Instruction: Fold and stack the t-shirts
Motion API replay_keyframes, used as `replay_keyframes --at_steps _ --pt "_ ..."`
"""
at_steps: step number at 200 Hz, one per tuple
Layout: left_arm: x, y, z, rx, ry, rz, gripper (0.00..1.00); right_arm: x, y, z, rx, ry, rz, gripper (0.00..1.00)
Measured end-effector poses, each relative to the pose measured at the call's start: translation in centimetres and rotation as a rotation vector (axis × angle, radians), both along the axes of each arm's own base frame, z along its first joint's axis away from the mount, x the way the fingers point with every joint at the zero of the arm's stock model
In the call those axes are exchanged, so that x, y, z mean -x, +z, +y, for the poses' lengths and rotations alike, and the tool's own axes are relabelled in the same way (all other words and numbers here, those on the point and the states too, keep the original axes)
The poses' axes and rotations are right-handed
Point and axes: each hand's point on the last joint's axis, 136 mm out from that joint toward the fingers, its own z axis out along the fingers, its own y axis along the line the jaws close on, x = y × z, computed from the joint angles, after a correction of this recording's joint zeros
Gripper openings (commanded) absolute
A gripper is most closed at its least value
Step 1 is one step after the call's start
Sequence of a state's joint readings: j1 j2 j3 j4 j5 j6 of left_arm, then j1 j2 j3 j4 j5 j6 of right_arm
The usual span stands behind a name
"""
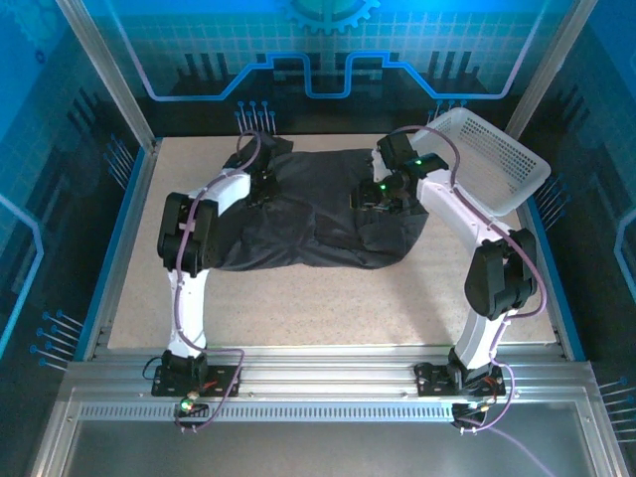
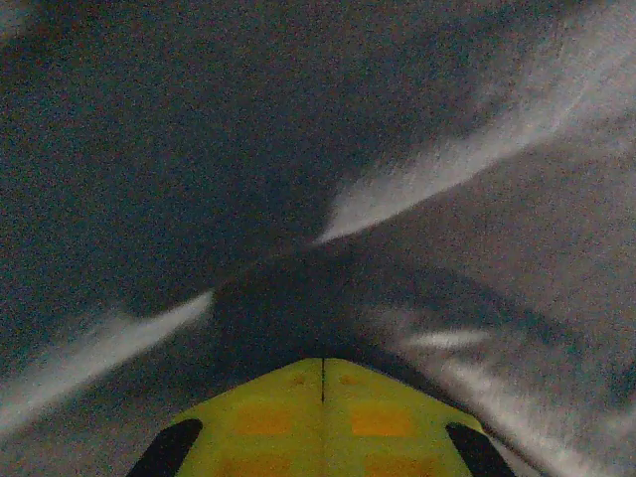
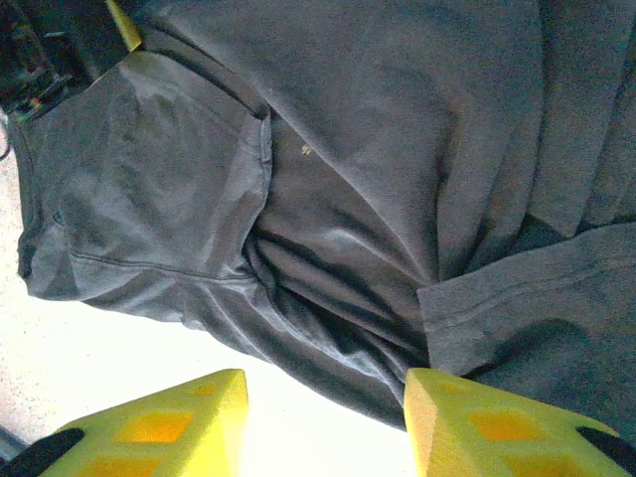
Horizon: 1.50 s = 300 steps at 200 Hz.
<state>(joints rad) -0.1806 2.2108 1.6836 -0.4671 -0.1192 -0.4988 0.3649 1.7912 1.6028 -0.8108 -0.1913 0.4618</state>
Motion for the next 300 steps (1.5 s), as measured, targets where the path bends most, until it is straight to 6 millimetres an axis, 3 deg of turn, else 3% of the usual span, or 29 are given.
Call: replay_keyframes --at_steps 22,49,66,86,106,132,160,186,211,235,255,300 --pt "1.6 3.3 -0.2 0.008 0.015 -0.038 0.0 -0.9 0.0 -2.0 0.005 -0.073 0.003 0.46" --pt "5.0 10.4 -2.1 0.057 0.012 -0.151 0.0 -1.8 -0.1 -5.9 0.033 -0.2 0.003 0.45" --pt "8.7 14.6 -3.9 0.11 -0.01 -0.222 0.0 -2.3 0.1 -8.0 0.048 -0.273 -0.001 0.43" --pt "14.0 16.8 -5.4 0.168 -0.037 -0.242 0.0 -2.6 0.1 -9.5 0.071 -0.329 -0.001 0.43" --pt "19.8 15.7 -5.1 0.198 -0.032 -0.194 0.0 -2.6 -0.6 -9.5 0.09 -0.334 0.011 0.43" --pt "27.5 11.3 -2.8 0.208 0.02 -0.081 0.0 -2.7 -3.4 -8.2 0.129 -0.299 0.075 0.43" --pt "31.9 6.7 -0.6 0.202 0.093 0.012 0.0 -2.7 -8.5 -6.0 0.189 -0.243 0.199 0.44" --pt "33.2 3.7 0.0 0.167 0.136 0.103 0.0 -1.8 -11.0 -3.8 0.249 -0.21 0.269 0.46" --pt "33.4 2.5 0.3 0.132 0.152 0.153 0.0 -1.1 -10.9 -2.3 0.28 -0.209 0.279 0.47" --pt "33.5 2.1 0.3 0.119 0.155 0.17 0.0 -1.0 -10.9 -2.2 0.298 -0.238 0.291 0.46" --pt "33.5 2.1 0.4 0.118 0.155 0.171 0.0 -0.8 -11.7 -2.7 0.322 -0.261 0.317 0.37" --pt "33.5 2.1 0.4 0.116 0.15 0.171 0.0 -0.4 -12.4 -3.7 0.341 -0.291 0.342 0.0"
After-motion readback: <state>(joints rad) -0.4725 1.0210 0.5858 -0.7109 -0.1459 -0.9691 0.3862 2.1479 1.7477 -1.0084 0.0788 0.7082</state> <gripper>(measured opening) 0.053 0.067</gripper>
